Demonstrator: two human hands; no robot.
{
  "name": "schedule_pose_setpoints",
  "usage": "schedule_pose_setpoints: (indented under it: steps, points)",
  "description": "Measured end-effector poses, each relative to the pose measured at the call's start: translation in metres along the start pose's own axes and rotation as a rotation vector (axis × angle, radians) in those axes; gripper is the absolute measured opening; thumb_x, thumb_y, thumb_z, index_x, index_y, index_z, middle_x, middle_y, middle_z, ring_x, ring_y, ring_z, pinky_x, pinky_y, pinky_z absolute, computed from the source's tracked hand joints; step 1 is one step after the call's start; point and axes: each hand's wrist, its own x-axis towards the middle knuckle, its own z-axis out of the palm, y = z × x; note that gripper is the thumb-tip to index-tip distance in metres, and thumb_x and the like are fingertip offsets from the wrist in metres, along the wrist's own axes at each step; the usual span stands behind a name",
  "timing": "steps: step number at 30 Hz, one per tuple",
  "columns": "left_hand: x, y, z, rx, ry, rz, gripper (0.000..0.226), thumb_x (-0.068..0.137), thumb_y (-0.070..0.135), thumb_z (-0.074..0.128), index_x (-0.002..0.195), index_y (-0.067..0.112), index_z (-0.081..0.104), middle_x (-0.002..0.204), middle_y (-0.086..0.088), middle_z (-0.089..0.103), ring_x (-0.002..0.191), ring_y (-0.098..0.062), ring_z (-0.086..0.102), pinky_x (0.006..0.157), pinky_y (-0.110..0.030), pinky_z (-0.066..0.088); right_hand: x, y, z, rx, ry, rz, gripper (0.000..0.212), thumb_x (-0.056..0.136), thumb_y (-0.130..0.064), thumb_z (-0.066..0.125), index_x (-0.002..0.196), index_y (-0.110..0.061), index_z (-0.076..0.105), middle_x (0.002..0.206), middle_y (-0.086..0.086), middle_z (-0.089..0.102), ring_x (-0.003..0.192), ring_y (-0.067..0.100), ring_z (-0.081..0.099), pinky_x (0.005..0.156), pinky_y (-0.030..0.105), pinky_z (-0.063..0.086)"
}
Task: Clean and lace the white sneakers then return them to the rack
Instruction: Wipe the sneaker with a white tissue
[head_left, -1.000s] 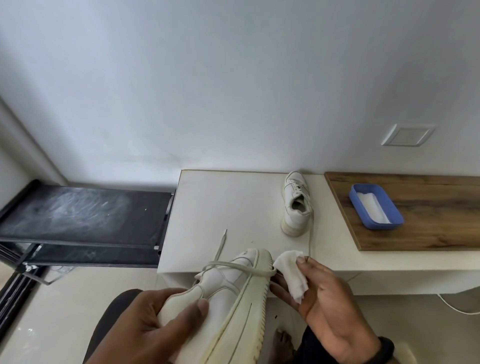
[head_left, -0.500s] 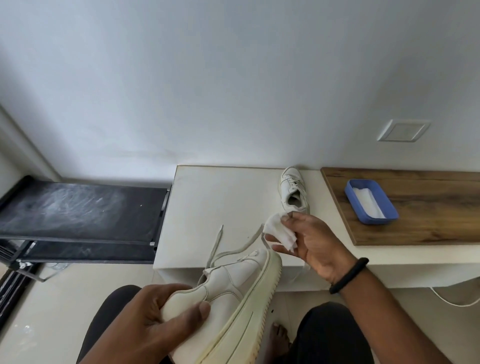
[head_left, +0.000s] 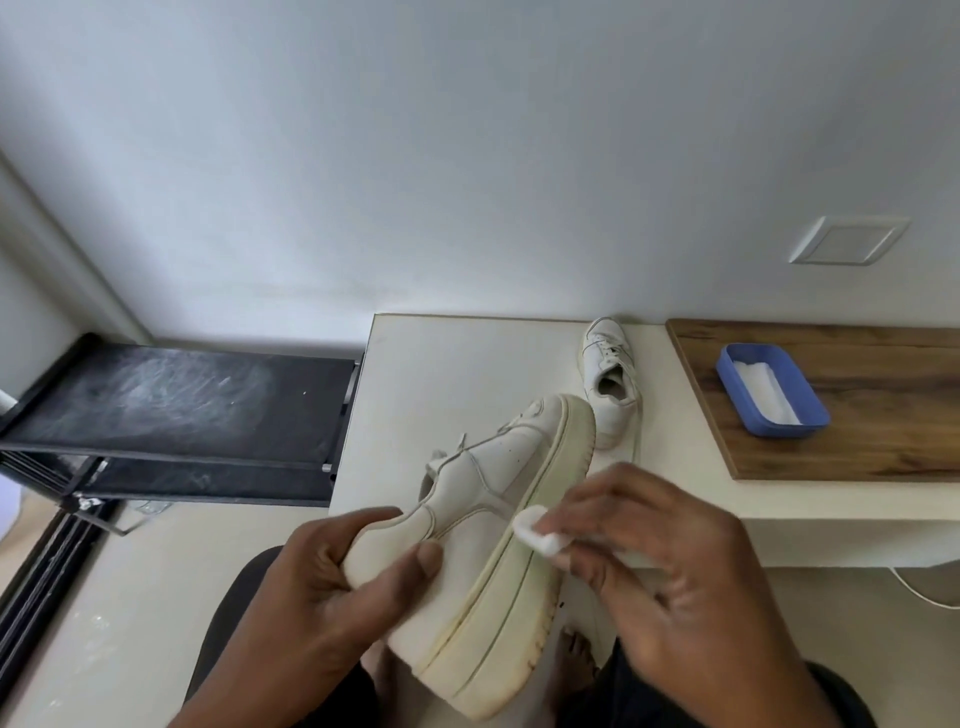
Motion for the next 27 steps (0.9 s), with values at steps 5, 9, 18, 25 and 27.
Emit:
schedule_pose_setpoints:
  steps: [5,9,18,25,27]
  points:
    - [0.003,0.005,0.007,-0.017,0.091,0.080,0.052,0.069,0.056,0.072,0.076,0.004,0.069,0.059,-0.016,0.053,0.056,-0.010,0.051,0.050,-0.021,0.038,-0.009,-0.009,-0.004,-0.014,0.015,-0.050,0.015,0.092,-0.022,0.072,0.104,-0.027,0.079,0.103,-0.015,0.065,0.098,0.011,0.069,0.076,0.024,0.056]
    - [-0.001,0.005,0.011,-0.032,0.141,0.127,0.047,0.070,0.051,0.072,0.069,0.005,0.065,0.055,-0.005,0.047,0.052,-0.010,0.045,0.047,-0.020,0.035,-0.006,-0.013,-0.011,0.012,-0.023,-0.048,0.017,0.093,-0.035,0.067,0.106,-0.032,0.078,0.109,-0.013,0.063,0.094,0.014,0.069,0.074,0.025,0.056]
    - [-0.004,0.009,0.020,0.028,0.199,0.200,0.060,0.066,0.070,0.074,0.061,0.012,0.058,0.051,0.003,0.043,0.050,-0.002,0.042,0.044,-0.031,0.029,0.012,-0.014,-0.016,0.022,-0.067,-0.059,0.009,0.084,-0.021,0.078,0.092,-0.026,0.081,0.095,-0.015,0.067,0.092,0.004,0.070,0.076,0.015,0.054]
    - [-0.006,0.010,0.020,0.039,0.229,0.243,0.016,0.068,0.045,0.070,0.064,0.029,0.068,0.048,0.007,0.050,0.048,0.003,0.046,0.042,-0.017,0.034,0.010,-0.017,-0.011,-0.104,-0.004,-0.006,0.021,0.082,-0.021,0.075,0.101,-0.029,0.078,0.095,-0.020,0.067,0.091,-0.001,0.068,0.076,0.012,0.053]
    - [-0.007,0.009,0.019,0.021,0.207,0.235,0.014,0.068,0.046,0.070,0.066,0.032,0.071,0.051,0.012,0.052,0.048,0.004,0.047,0.044,-0.012,0.036,0.005,-0.025,-0.011,-0.057,-0.082,-0.043,0.018,0.083,-0.022,0.077,0.099,-0.031,0.079,0.095,-0.020,0.065,0.091,0.001,0.068,0.075,0.014,0.053]
